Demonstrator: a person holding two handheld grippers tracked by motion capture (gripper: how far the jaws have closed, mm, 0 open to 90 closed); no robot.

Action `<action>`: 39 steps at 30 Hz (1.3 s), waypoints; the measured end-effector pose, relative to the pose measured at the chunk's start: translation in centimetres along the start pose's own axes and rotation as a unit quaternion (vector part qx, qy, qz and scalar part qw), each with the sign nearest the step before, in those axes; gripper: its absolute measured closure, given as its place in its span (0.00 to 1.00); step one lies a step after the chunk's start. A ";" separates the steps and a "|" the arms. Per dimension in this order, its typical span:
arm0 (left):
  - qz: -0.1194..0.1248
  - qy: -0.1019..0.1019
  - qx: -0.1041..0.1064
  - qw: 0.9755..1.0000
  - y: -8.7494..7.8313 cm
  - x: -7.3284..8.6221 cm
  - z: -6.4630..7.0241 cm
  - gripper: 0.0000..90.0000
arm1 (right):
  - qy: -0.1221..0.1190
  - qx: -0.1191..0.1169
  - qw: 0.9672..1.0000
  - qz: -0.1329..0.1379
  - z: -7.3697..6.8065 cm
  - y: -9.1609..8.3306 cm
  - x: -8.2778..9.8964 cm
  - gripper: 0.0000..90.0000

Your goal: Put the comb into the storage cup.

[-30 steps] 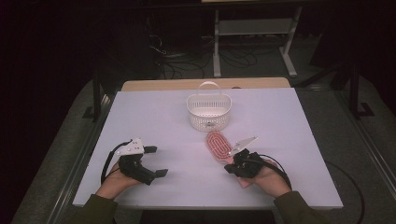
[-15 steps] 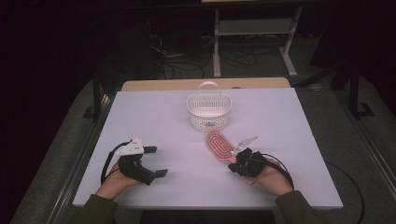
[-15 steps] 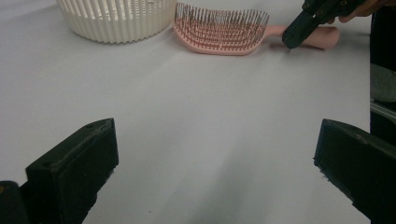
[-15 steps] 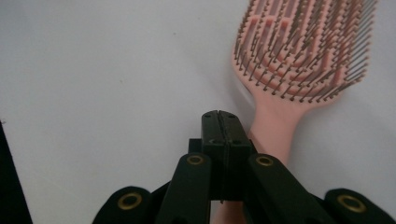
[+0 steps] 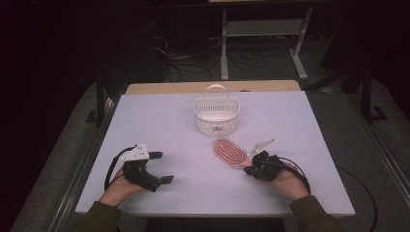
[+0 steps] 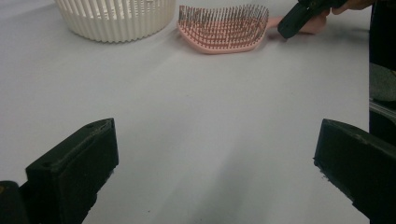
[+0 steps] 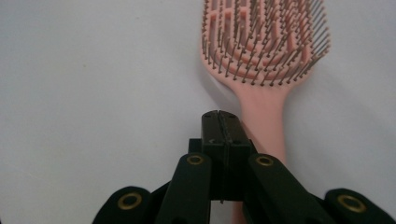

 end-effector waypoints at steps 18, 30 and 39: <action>-0.003 0.003 0.000 1.000 0.0 0.1 0.0 0.00 | 0.012 -0.009 0.999 0.052 0.6 -1.8 0.1 0.88; -0.003 0.002 0.000 1.000 0.0 0.1 0.0 0.00 | 0.046 0.029 0.992 0.114 1.8 -4.5 1.3 0.47; -0.004 0.002 0.000 1.000 0.0 0.1 0.1 0.00 | 0.050 0.048 0.989 0.130 2.3 -5.0 2.9 0.17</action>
Point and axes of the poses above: each handheld gripper's, and its own axes: y roughly forward along the jaws, x roughly out of its underside, z roughly to its right, the point moved 4 cm from there along y, roughly forward along the jaws, and after that the axes turned 9 degrees about -y, right-handed, at the moved point
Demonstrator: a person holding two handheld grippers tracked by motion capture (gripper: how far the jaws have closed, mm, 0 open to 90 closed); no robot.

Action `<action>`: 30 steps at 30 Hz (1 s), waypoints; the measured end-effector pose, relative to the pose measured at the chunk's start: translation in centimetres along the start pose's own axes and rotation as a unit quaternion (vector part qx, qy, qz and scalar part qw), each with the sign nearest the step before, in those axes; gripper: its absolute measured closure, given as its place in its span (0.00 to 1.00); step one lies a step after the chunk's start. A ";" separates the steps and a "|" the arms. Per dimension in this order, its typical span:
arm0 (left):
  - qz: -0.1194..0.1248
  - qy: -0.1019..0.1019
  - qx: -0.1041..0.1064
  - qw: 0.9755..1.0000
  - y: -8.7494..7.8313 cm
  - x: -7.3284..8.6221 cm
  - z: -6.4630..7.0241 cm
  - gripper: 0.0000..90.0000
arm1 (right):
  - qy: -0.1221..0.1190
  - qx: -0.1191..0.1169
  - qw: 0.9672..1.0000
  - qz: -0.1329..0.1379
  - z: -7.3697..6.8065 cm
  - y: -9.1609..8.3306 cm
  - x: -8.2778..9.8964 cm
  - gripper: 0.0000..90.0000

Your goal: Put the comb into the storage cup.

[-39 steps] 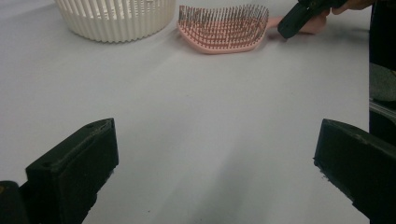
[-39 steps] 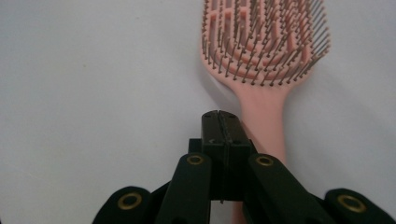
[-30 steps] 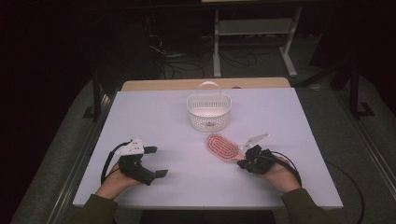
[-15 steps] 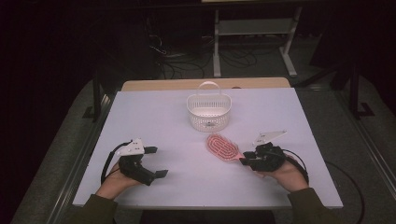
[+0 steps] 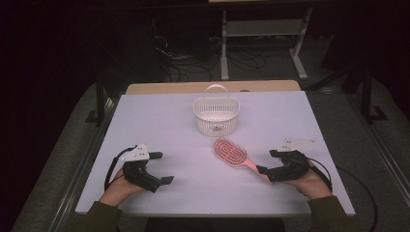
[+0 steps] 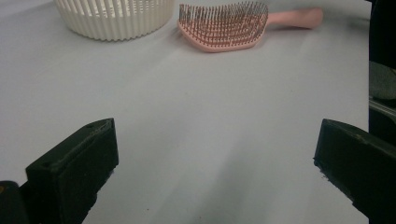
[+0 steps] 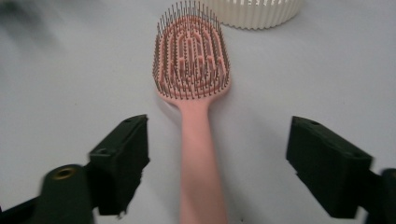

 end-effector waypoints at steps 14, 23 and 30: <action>0.001 -0.001 0.001 1.000 0.0 0.0 0.0 0.00 | -0.002 -0.011 1.000 -0.006 -0.5 0.8 0.6 0.00; 0.000 0.002 0.005 1.000 0.1 0.0 0.1 0.00 | 0.008 -0.012 1.000 0.006 -0.4 0.6 0.3 0.00; 0.000 0.001 0.006 1.000 0.2 -0.1 0.1 0.00 | 0.006 -0.001 1.000 0.018 -0.2 0.0 -0.4 0.00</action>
Point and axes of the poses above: each handheld gripper's, and its own axes: y roughly forward along the jaws, x roughly out of its underside, z roughly to its right, the point moved 4 cm from there along y, roughly forward along the jaws, and after that the axes turned 9 degrees about -y, right-handed, at the moved point
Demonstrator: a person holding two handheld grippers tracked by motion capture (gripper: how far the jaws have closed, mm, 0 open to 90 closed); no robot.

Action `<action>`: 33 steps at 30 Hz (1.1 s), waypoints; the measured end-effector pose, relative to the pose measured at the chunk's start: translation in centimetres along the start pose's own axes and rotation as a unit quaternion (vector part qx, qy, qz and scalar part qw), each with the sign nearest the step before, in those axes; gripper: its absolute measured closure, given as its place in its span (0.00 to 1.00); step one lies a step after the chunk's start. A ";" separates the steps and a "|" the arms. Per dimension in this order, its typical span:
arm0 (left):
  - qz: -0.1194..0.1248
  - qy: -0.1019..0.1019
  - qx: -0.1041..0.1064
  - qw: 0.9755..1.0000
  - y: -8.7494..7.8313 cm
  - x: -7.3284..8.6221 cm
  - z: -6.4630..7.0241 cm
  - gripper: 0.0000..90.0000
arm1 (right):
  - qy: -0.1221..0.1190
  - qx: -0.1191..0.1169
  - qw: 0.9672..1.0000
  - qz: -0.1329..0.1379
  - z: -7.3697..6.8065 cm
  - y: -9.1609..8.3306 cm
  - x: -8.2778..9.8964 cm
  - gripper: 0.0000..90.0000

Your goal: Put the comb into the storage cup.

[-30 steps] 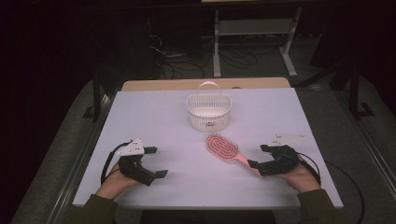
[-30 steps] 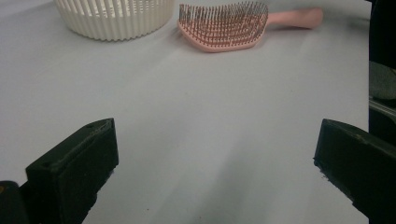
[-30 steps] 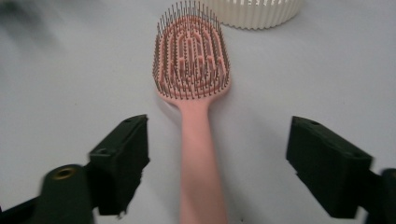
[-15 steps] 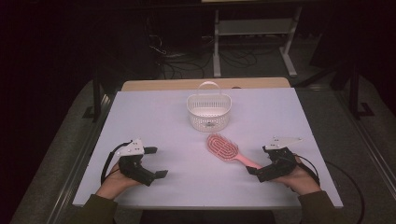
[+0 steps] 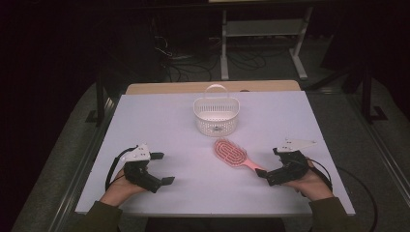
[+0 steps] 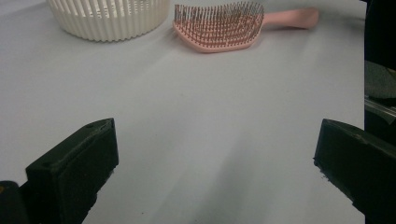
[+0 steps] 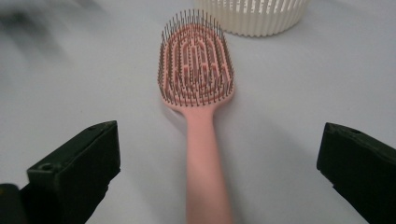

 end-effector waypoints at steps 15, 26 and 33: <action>-0.003 -0.001 -0.004 1.000 0.2 -0.1 -0.1 0.00 | -0.008 0.015 1.000 0.010 1.0 -0.3 -2.1 0.00; -0.003 0.004 0.003 1.000 0.3 -0.1 0.1 0.00 | -0.010 -0.004 1.000 -0.015 0.7 0.7 -3.1 0.00; -0.005 0.007 0.005 1.000 0.3 -0.2 0.3 0.00 | -0.013 -0.014 1.000 -0.023 0.4 1.2 -3.8 0.00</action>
Point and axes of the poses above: each handheld gripper's, and its own axes: y roughly forward along the jaws, x roughly out of its underside, z roughly to its right, the point moved 4 cm from there along y, roughly forward along the jaws, and after that the axes turned 9 degrees about -y, right-handed, at the moved point
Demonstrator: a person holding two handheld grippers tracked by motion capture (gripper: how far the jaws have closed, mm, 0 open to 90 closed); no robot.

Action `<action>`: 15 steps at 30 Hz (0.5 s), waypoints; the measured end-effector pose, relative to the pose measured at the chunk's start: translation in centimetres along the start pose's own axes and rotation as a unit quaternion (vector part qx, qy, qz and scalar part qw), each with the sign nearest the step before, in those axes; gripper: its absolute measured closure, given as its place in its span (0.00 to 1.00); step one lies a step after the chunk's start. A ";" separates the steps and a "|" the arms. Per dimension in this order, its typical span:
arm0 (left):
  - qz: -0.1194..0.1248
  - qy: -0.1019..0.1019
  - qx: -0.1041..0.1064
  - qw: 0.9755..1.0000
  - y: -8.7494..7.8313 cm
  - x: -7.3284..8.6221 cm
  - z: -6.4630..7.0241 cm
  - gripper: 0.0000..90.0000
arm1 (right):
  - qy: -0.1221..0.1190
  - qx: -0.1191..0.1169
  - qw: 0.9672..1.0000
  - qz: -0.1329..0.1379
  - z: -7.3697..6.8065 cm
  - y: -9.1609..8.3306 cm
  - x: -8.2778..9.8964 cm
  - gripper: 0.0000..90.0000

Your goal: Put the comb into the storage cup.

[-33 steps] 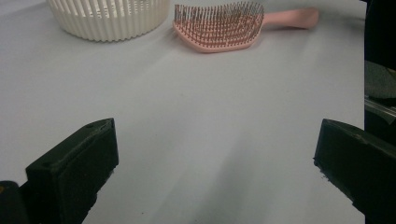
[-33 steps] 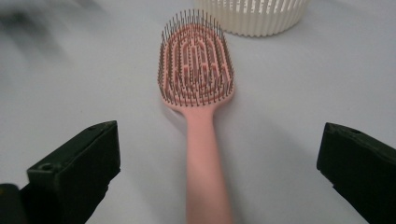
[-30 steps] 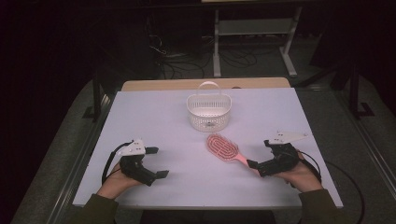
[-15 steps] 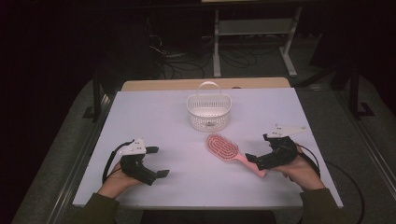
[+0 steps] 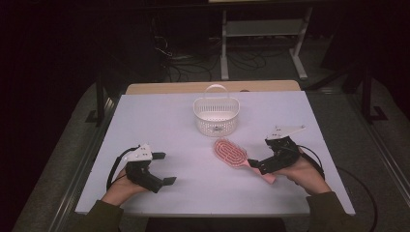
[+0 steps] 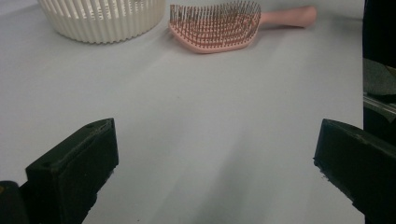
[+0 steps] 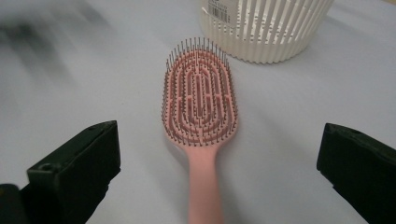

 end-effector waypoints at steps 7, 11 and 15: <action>-0.001 0.000 0.001 1.000 0.1 0.0 0.0 0.00 | 0.001 -0.001 1.000 -0.005 0.3 0.1 -0.7 0.00; -0.001 0.001 0.001 1.000 0.1 0.0 0.0 0.00 | 0.001 0.000 1.000 -0.005 0.6 0.1 -1.1 0.00; 0.000 0.000 0.002 1.000 0.1 0.0 0.0 0.00 | -0.002 0.001 1.000 -0.004 0.7 0.2 -1.5 0.00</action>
Point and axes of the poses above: each handheld gripper's, and its own axes: y roughly forward along the jaws, x roughly out of its underside, z roughly to its right, the point moved 4 cm from there along y, roughly forward along the jaws, and after that the axes turned 9 degrees about -y, right-handed, at the moved point
